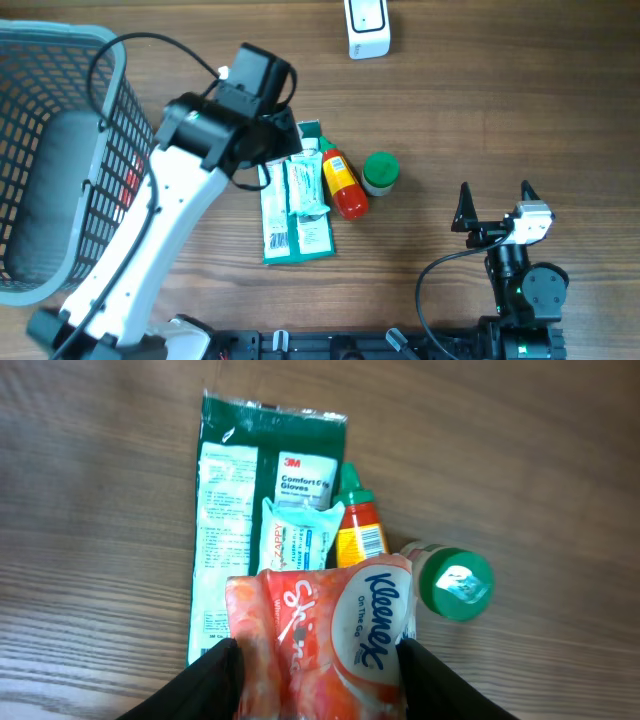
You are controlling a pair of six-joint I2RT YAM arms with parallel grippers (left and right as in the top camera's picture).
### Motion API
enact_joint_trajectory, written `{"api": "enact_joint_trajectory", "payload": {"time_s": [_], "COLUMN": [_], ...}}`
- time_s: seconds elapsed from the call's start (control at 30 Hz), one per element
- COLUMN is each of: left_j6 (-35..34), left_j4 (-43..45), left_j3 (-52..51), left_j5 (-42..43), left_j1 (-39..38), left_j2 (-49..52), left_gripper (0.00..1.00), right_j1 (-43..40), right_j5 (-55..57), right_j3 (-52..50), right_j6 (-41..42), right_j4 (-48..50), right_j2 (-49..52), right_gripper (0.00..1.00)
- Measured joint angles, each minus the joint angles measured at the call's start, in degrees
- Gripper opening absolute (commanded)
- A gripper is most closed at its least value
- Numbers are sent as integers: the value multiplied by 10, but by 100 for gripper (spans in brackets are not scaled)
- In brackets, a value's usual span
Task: Scan the item barcode
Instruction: 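Carry the tissue pack out and set it beside the sauce bottle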
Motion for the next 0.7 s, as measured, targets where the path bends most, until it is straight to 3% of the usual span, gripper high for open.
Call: {"api": "enact_joint_trajectory", "payload": {"time_s": [0.7], "left_j6": [-20], "left_j4": [129], "left_j3": [0], "left_j5": [-6], "left_j1": [-116], "left_j2": [197], "left_gripper": [56], "right_j1": [0], "right_j5": [0], "right_j3": [0], "right_j6": [0], "right_j4": [0], "right_j2": [0], "right_gripper": [100]}}
